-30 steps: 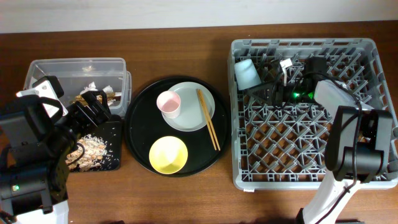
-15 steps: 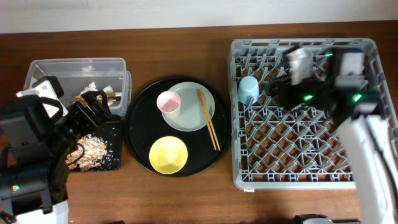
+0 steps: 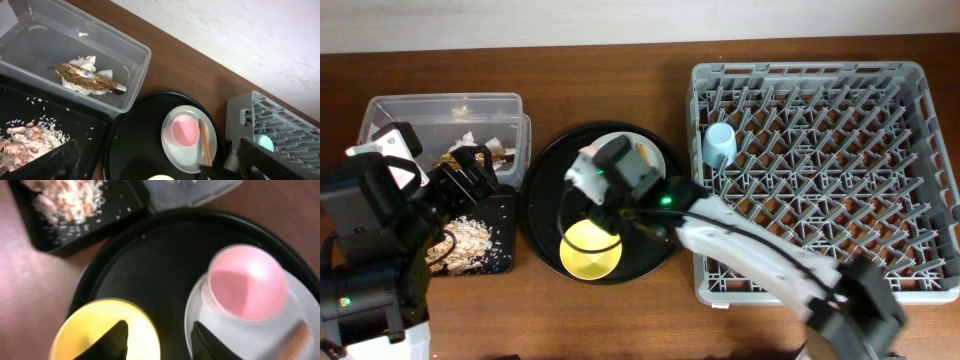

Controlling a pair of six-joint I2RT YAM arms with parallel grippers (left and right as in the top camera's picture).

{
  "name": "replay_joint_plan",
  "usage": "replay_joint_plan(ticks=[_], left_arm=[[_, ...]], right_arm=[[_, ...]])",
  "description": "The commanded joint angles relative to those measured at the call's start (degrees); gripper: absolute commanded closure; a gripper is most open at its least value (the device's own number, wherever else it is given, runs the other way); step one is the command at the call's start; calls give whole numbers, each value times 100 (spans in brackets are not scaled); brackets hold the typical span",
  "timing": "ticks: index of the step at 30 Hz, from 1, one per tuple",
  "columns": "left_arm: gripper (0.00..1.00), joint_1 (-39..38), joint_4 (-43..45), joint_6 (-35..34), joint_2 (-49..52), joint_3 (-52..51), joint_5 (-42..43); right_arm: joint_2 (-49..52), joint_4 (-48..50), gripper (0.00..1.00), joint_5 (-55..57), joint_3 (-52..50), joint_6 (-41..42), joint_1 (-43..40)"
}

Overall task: Sort waste into correct bins and load items into the dishwasher rack
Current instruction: 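Move the right gripper to the pink cup and grasp it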

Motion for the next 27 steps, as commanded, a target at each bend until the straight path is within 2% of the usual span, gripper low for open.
replay_joint_plan(ticks=[1,4,9,13,18,27], left_arm=[[1,13,15,109,-11,37,-59],[1,13,15,109,-13,37,-59],[1,13,15,109,-13,37,-61],[1,13,15,109,-13,37,-59],[1,13,15,109,-13,37,-59],[1,13,15,109,-13,37,-59]], right_arm=[[420,501,58,568,15,-238,81],[629,1043,57,726,15,-656,79],[870,1641,59,1097,15,-684,35],[992,1670,68,1093,15,-680,13],[1250,1670,69,1099,15,-684,-42],[1268,1373,87,1115,15,-638,-297]])
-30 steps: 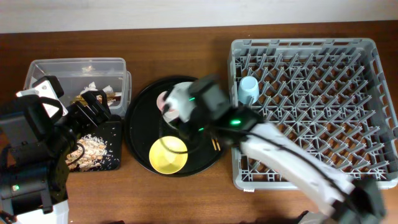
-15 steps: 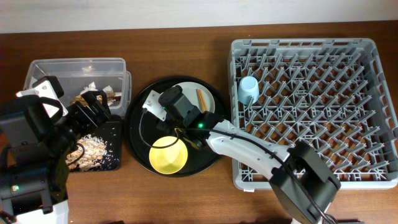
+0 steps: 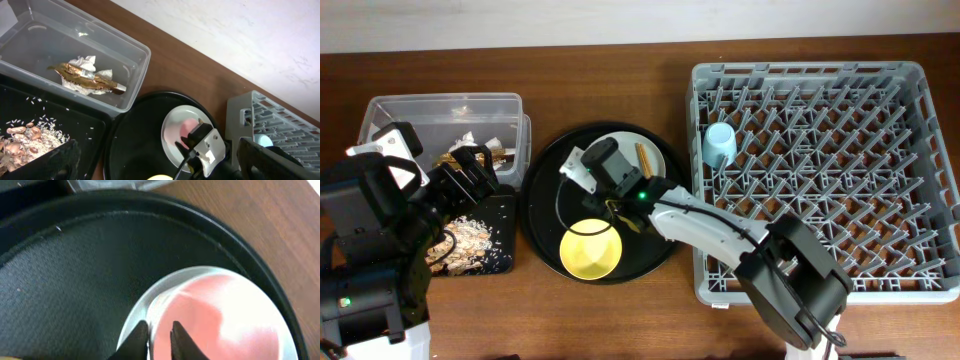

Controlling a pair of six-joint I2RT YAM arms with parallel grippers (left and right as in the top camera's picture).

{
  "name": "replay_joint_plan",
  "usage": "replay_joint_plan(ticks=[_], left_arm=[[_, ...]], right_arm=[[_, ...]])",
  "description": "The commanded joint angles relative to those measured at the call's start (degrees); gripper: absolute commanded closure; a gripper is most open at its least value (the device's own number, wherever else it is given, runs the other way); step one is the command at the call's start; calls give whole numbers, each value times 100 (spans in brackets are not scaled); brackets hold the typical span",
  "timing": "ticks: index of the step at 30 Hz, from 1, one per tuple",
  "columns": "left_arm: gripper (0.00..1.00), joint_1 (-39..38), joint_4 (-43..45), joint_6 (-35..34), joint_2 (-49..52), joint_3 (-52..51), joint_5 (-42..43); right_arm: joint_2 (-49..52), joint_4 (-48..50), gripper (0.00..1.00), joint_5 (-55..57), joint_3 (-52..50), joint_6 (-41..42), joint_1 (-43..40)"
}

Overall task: Sort waste into correct bins and load items into the dishwasher rack
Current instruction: 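Move the right gripper to the pink cup and grasp it, then carry the pink cup into the rack beside the blue cup and release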

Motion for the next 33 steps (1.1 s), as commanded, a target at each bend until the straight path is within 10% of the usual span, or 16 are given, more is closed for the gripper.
replay_joint_plan(ticks=[1,17,23,33], left_arm=[[1,13,15,111,-11,37,-61],[1,13,15,111,-11,37,-61],[1,13,15,111,-9,37,-61],[1,13,15,111,-11,37,-61]], right_arm=[[59,-52,92,83,24,42,-79],[-2883,-1843,96,-1532,68,1185,-824],[-2916,-3956,96,-4852,-81,319,-3084],[-1593,-3936,96,-9027,-1220,-1488,-5292]])
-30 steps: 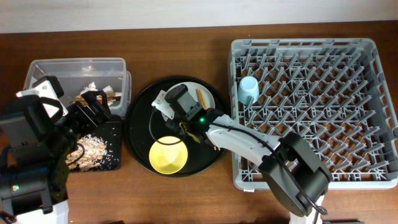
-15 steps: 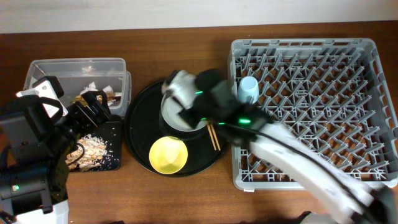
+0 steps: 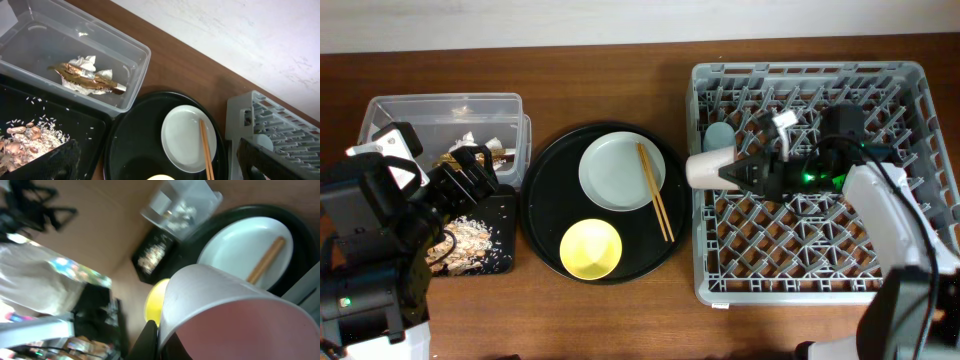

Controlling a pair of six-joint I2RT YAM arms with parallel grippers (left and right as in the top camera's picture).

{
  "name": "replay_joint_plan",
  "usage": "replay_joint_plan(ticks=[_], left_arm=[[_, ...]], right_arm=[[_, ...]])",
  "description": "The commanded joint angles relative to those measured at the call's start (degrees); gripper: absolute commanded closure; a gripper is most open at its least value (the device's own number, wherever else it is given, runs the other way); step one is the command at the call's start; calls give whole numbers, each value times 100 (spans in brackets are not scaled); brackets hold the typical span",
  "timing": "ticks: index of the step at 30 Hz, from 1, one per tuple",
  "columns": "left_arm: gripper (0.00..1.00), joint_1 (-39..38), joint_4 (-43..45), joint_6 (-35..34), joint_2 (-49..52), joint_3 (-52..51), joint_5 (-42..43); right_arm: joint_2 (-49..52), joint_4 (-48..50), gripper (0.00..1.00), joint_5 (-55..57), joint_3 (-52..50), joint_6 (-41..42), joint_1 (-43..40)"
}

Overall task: Sort waste into correct bins and load items into the dishwasher rack
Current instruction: 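Carry the pink cup into the rack beside the blue cup and release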

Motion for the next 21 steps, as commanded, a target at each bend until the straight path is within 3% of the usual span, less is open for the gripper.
replay_joint_plan(ticks=[1,12,17,21], left_arm=[[1,13,17,109,-11,37,-59],[1,13,17,109,-11,37,-61],[1,13,17,109,-11,37,-59],[1,13,17,109,-9,37,-59]], right_arm=[[612,236,96,-1134,-153,-485,-59],[1683,595,92,-772,-153,-483,26],[1679,-275,89,116,-153,-487,26],[1650,-732,85,162,-151,-507,26]])
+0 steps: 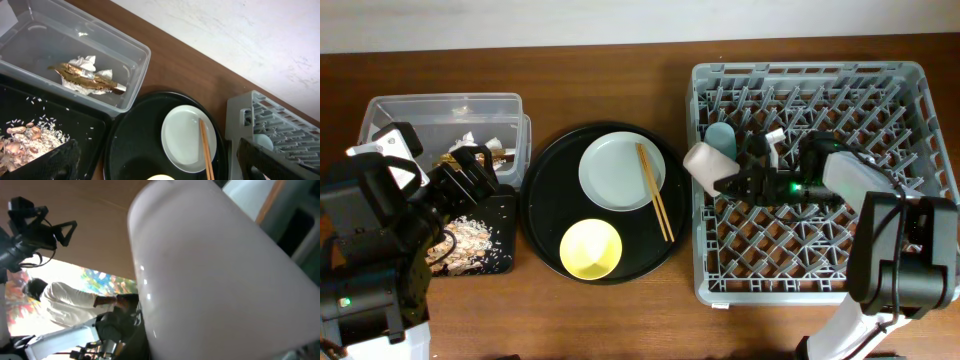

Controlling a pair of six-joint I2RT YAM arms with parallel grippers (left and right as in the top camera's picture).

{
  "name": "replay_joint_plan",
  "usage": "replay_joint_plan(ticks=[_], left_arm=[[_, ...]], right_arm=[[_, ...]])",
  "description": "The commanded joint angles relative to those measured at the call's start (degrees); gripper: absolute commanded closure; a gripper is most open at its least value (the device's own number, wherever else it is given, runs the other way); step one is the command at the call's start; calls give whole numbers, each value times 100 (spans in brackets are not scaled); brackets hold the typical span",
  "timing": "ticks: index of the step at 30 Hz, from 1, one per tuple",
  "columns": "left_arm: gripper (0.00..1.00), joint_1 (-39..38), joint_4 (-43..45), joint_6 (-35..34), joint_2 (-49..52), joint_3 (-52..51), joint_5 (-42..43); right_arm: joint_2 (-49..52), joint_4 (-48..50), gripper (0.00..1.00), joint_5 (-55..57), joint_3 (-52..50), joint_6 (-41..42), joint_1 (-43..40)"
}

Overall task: Sort waste into correct bins and load items into the dishwasher rack
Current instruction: 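Carry the pink cup into the rack beside the blue cup and release, then move the right gripper back over the round tray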

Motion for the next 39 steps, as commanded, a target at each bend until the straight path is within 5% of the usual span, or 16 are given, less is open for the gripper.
replay_joint_plan(ticks=[1,9,15,20,23,30,34,39], left_arm=[[1,13,17,111,-11,37,-57],[1,13,17,111,-9,37,-59],[1,13,17,111,-11,37,-57],[1,13,17,111,-11,37,-57],[1,13,17,111,-11,37,-59],[1,13,17,111,-9,37,-57],[1,13,17,111,-11,37,-59],[1,13,17,111,-11,37,-59]], right_arm=[[13,-291,84,590,-39,-118,52],[-531,-647,82,1014,-26,-127,-540],[-595,-1084,58,1279,7,-304,-1235],[-960,-1803,57,1469,498,-444,-1681],[-1506,-2022,59,1735,1082,214,-1641],[-3270,-1517,63,3639,1598,1998,-457],[-4249,-1064,68,5786,1598,3353,1071],[-4439,-850,78,7589,1598,3987,3049]])
